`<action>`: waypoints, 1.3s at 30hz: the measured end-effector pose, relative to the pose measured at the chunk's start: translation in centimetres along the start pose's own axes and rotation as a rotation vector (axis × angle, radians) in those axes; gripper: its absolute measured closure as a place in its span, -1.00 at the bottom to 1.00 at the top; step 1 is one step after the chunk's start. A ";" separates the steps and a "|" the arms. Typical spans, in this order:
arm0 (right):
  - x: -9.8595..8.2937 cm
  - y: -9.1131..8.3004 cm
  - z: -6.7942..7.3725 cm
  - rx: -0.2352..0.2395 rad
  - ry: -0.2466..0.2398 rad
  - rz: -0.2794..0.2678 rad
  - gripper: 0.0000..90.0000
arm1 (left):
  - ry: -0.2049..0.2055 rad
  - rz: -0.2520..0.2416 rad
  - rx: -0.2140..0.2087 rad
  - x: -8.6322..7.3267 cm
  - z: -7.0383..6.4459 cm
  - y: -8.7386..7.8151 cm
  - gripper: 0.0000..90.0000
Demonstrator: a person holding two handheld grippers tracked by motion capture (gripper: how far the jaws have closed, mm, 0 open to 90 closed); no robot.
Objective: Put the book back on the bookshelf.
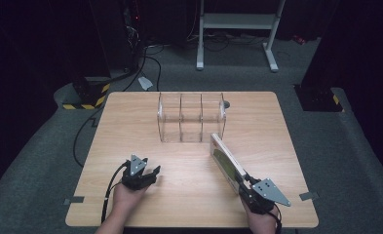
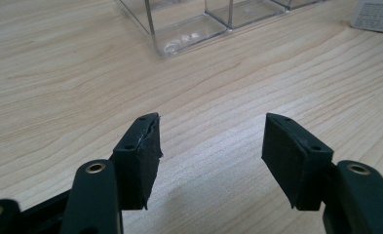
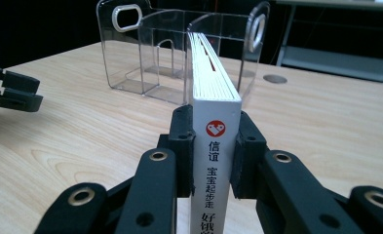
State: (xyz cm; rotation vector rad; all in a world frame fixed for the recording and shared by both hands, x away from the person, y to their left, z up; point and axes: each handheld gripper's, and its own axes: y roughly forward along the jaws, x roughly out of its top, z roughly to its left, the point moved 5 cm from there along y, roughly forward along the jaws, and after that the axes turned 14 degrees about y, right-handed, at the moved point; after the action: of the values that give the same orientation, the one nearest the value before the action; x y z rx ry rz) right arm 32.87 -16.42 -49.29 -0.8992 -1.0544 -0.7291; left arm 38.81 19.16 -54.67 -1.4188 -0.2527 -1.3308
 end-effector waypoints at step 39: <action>-0.3 2.3 0.4 -0.067 -0.003 0.077 0.66 | 0.015 0.113 -0.081 -0.6 -0.8 1.2 -0.25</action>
State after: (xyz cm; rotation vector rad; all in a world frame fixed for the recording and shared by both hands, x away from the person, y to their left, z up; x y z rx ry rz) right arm 34.58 -15.01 -50.14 -0.9932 -0.9972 -0.7029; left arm 39.10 18.43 -55.98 -1.4689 -0.1080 -1.2702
